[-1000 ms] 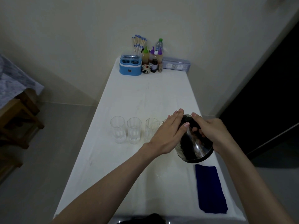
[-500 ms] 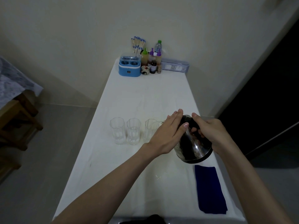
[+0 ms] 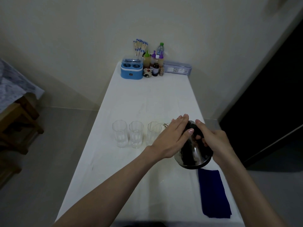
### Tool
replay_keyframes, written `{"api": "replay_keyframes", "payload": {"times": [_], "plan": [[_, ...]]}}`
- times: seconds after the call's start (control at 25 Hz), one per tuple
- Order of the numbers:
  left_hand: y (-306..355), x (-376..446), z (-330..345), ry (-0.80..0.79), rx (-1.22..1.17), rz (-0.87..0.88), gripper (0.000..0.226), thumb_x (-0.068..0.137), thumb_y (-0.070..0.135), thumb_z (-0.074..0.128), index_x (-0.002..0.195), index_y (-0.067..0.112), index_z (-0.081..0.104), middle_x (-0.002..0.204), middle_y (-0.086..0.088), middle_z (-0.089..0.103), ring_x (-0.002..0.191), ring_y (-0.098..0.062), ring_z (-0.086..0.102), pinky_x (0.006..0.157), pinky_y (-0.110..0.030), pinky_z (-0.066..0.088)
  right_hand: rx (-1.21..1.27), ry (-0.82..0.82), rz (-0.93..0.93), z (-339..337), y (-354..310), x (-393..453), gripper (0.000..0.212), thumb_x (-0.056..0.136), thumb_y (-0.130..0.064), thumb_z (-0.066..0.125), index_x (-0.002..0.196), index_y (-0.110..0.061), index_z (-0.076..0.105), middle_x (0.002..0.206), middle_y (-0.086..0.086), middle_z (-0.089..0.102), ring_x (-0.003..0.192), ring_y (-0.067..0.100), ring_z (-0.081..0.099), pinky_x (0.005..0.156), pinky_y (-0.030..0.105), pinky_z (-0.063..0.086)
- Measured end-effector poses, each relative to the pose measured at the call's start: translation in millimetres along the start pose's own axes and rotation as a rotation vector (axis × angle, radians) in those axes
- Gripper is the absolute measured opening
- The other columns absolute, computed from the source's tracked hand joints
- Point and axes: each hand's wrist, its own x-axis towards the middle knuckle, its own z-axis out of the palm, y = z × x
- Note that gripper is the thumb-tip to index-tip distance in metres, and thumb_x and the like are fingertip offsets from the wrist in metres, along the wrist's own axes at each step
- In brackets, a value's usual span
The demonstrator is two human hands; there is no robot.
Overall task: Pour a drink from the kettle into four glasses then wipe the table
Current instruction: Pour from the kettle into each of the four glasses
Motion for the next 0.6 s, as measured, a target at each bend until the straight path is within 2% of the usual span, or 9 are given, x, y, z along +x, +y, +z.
{"api": "replay_keyframes", "payload": {"times": [0.16,0.28,0.36,0.44,0.6], "plan": [[-2.4,-0.6,5.7,-0.074,0.123,0.048,0.063,0.103,0.043,0.024,0.154,0.010,0.011,0.163,-0.004,0.012,0.150,-0.011,0.003,0.122,-0.031,0.001,0.183,-0.016,0.137,1.6,23.2,-11.7,0.042,0.065,-0.055,0.080,0.064,-0.014,0.069,0.055,-0.002,0.059,0.056,0.013,0.054,0.062,0.029,0.044],[-0.3,1.5,9.9,-0.114,0.245,0.101,0.063,0.102,0.044,0.022,0.153,0.007,0.013,0.162,-0.007,0.012,0.150,-0.014,0.003,0.122,-0.031,0.000,0.294,-0.029,0.154,0.7,40.0,-14.0,0.027,0.078,-0.040,0.075,0.069,-0.015,0.068,0.057,-0.002,0.055,0.049,0.010,0.045,0.051,0.025,0.035],[4.9,5.5,13.2,-0.112,0.291,0.126,0.065,0.101,0.045,0.019,0.153,0.007,0.013,0.162,-0.008,0.013,0.150,-0.016,0.003,0.122,-0.031,0.000,0.331,-0.037,0.139,-4.6,43.6,-13.2,0.023,0.082,-0.038,0.072,0.076,-0.015,0.070,0.057,-0.004,0.054,0.050,0.009,0.042,0.054,0.027,0.034],[10.0,11.5,16.5,-0.096,0.288,0.140,0.068,0.098,0.047,0.017,0.153,0.007,0.013,0.162,-0.008,0.013,0.150,-0.016,0.003,0.122,-0.032,0.000,0.323,-0.035,0.120,-13.3,40.5,-8.9,0.023,0.083,-0.038,0.072,0.079,-0.016,0.071,0.056,-0.005,0.055,0.051,0.009,0.043,0.057,0.029,0.034],[14.9,22.2,29.7,-0.040,0.164,0.113,0.062,0.102,0.043,0.022,0.154,0.009,0.012,0.163,-0.004,0.010,0.150,-0.011,0.001,0.122,-0.030,-0.001,0.229,0.012,0.086,-30.4,28.6,7.2,0.027,0.080,-0.036,0.075,0.070,-0.012,0.070,0.055,-0.001,0.057,0.049,0.011,0.046,0.057,0.028,0.038]]}}
